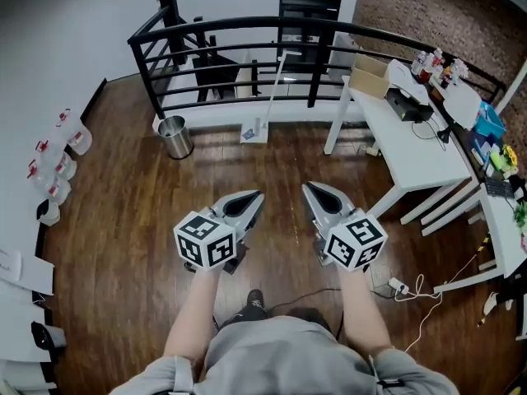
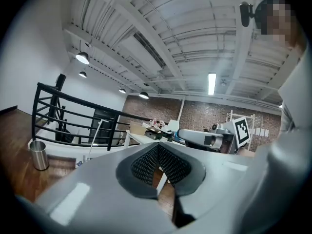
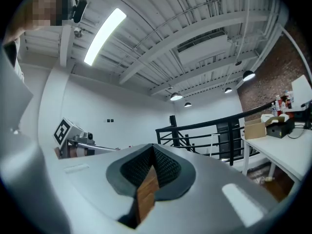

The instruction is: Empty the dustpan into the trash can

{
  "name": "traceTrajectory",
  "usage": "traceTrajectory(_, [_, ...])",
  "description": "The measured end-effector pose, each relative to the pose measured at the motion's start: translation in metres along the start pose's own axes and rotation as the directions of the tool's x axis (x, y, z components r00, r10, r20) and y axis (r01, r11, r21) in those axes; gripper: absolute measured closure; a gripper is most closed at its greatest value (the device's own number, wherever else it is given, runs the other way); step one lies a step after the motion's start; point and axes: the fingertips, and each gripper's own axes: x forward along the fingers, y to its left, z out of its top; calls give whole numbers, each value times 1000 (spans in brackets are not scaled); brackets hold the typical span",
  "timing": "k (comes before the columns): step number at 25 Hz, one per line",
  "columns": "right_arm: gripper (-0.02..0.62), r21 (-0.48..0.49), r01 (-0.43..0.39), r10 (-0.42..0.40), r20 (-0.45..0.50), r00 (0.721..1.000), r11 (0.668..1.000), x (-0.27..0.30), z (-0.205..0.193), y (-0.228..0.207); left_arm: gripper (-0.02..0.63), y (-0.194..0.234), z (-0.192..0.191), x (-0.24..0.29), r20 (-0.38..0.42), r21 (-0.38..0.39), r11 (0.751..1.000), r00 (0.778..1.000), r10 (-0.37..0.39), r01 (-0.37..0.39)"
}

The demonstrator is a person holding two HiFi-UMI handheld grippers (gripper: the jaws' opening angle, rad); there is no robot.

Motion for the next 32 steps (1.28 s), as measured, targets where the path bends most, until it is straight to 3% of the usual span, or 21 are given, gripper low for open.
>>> traceTrajectory(4, [595,-15,23,-23,-4,1000,1000,51,13,-27,601,49,23,32,-14,0,1000,999,-32,32])
traceTrajectory(11, [595,-11,39,-39,-7,999,999,122,19,-115,601,121,37,115,-35,-15,999,999,-33,32])
traceTrajectory(24, [595,24,-67,67,-8,998,997,272,52,-322,601,252,98,313,-41,-15,998,997,63,-63])
traceTrajectory(32, [595,34,-96,96,-7,995,995,366,61,-388,601,347,127,375,-46,-34,995,994,95,-97])
